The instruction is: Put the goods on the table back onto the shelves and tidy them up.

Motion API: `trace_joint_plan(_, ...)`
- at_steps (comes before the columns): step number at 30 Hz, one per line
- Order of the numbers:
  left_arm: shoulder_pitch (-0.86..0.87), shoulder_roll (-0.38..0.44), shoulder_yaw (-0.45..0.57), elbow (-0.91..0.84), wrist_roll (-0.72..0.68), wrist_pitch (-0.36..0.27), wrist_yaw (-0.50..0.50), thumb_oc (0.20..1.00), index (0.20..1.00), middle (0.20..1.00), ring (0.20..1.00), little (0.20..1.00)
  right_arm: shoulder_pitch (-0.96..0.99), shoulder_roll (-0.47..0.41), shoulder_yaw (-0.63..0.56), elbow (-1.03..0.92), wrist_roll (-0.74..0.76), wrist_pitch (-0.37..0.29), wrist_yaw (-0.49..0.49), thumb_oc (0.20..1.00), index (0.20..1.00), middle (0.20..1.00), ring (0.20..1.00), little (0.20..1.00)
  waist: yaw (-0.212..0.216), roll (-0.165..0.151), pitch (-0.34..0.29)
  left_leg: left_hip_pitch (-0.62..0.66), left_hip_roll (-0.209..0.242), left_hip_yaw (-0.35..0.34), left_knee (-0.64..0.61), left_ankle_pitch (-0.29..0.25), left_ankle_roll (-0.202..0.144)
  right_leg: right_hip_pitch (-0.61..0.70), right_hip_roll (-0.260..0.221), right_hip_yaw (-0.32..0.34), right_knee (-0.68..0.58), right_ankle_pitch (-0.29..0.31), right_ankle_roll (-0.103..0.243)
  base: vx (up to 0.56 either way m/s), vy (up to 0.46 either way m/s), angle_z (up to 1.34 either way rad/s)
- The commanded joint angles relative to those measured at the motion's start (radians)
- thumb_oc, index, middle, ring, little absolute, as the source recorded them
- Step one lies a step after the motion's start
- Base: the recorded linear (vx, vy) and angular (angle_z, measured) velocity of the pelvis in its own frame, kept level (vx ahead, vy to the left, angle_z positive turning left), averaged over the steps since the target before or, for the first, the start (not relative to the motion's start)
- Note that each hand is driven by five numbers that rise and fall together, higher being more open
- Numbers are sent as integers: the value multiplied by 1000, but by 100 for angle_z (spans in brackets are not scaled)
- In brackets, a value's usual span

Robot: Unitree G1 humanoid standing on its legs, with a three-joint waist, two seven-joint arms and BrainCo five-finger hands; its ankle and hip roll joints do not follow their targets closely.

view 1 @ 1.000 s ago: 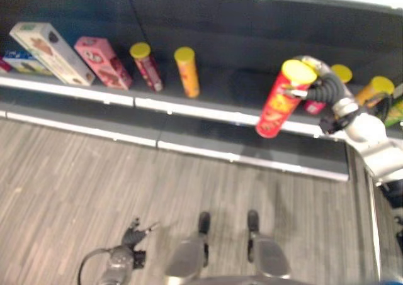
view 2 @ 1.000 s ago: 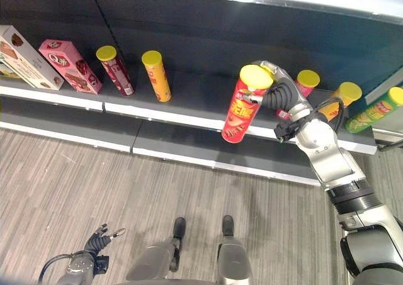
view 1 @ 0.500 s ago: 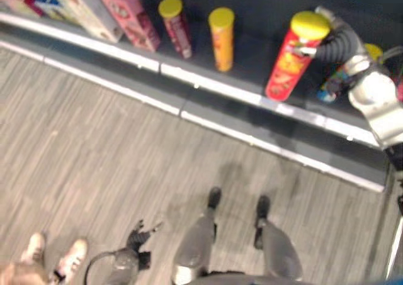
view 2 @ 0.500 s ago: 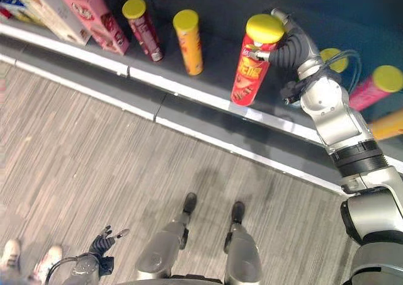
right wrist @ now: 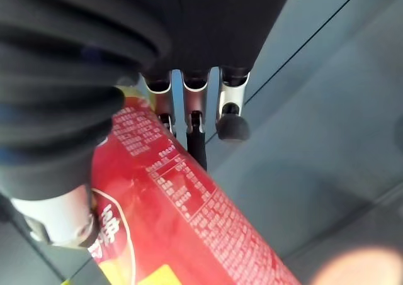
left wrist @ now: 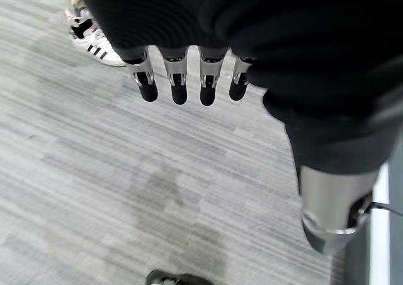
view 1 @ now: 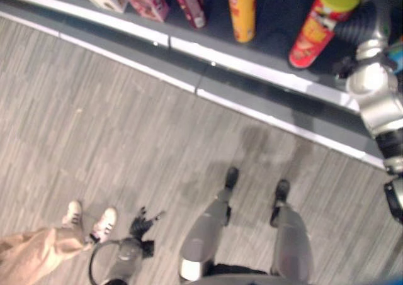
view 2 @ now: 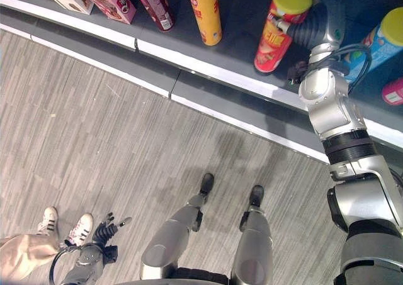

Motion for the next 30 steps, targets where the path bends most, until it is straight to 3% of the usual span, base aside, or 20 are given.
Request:
trace_joint_plan(1,14,52,-26,-22,-27,-20,31,1000,1000,1000,1000,1000,-163,-34,-28,-19,-34,-26,-85,200,200,200,200,200,0,-12,-6,-73,45,67,225,-209,-24,11,-39,104,43,-75,35,-27,16,-6)
trace_joint_plan(10,-10,52,-52,-31,-34,-33,49,1000,1000,1000,1000,1000,-248,-67,34,41,-5,-22,-112,200,200,200,200,200,-1,4,-5,-142,48,83,221,-198,-26,-86,-30,129,56,-71,35,-7,8,-8)
trace_joint_plan(30,-17,38,-63,-15,-60,-37,66,1000,1000,1000,1000,1000,-279,-59,111,75,-9,-15,-85,200,200,200,200,200,21,-8,-5,-187,39,49,220,-186,-30,-125,-34,105,89,-89,30,12,-9,4)
